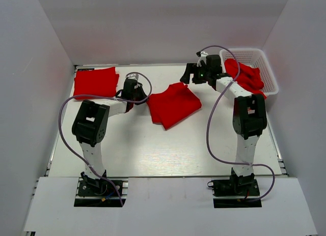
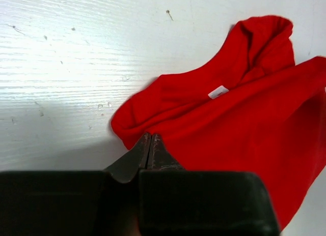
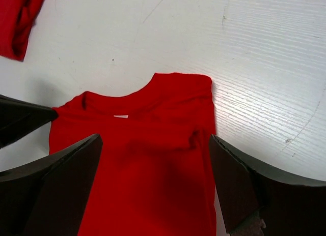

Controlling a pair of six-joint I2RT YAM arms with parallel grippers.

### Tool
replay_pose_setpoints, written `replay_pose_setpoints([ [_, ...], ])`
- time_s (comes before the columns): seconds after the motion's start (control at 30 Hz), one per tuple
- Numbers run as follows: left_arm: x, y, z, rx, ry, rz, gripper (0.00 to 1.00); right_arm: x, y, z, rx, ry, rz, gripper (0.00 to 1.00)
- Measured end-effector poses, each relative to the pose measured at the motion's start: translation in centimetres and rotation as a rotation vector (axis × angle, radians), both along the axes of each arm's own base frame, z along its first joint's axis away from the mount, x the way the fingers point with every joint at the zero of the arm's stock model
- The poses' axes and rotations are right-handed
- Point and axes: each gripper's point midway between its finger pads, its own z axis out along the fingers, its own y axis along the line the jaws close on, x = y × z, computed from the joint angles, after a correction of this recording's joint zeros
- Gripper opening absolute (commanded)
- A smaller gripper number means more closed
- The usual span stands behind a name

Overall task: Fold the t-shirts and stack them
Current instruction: Fold the long partially folded tshirt into a neat square

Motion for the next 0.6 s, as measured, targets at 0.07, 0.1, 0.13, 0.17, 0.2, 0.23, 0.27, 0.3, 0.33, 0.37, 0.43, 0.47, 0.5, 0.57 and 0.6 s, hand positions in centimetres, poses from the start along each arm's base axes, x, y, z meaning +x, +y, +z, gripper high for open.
replay_pose_setpoints([
  [0.07,0.1,0.2,0.3,0.007,-0.009,0.011,0.03,-0.4,-0.1,0.0,-0.015,0.004,0.014,0.85],
  [0.1,0.2,0.3,0.5,0.009,-0.014,0.016,0.01,-0.7,-0.1,0.0,-0.022,0.009,0.027,0.82],
  [0.13,0.3,0.4,0.7,0.010,-0.018,0.019,0.00,-1.0,-0.1,-0.1,-0.030,0.013,0.041,0.81],
  [0.17,0.3,0.4,0.8,0.010,-0.021,0.021,0.00,-1.3,0.0,-0.2,-0.037,0.017,0.055,0.81],
  [0.2,0.3,0.4,0.8,0.011,-0.021,0.022,0.00,-1.7,0.1,-0.5,-0.045,0.024,0.070,0.81],
  [0.23,0.3,0.4,0.8,0.012,-0.019,0.022,0.00,-2.0,0.1,-0.7,-0.055,0.033,0.081,0.81],
  [0.27,0.2,0.5,0.7,0.013,-0.016,0.022,0.00,-2.5,0.1,-1.2,-0.072,0.047,0.099,0.81],
  [0.3,0.2,0.5,0.7,0.013,-0.017,0.022,0.00,-2.8,0.2,-1.4,-0.081,0.057,0.108,0.81],
  [0.33,0.2,0.5,0.7,0.013,-0.017,0.023,0.00,-3.2,0.2,-1.7,-0.092,0.067,0.120,0.86],
  [0.37,0.2,0.5,0.7,0.013,-0.017,0.023,0.00,-3.6,0.4,-2.0,-0.102,0.079,0.135,0.88],
  [0.43,0.3,0.5,0.7,0.015,-0.016,0.026,0.00,-4.3,0.8,-2.5,-0.119,0.092,0.167,0.90],
  [0.47,0.3,0.6,0.6,0.018,-0.016,0.032,0.00,-4.5,1.0,-2.7,-0.127,0.095,0.182,0.90],
  [0.5,0.3,0.7,0.6,0.022,-0.016,0.037,0.00,-4.8,1.3,-2.9,-0.132,0.099,0.195,0.90],
  [0.57,0.4,1.0,0.5,0.031,-0.014,0.048,0.03,-5.0,1.8,-3.3,-0.138,0.105,0.216,0.90],
  [0.6,0.4,1.1,0.4,0.036,-0.012,0.055,0.05,-5.0,2.1,-3.5,-0.140,0.106,0.228,0.90],
])
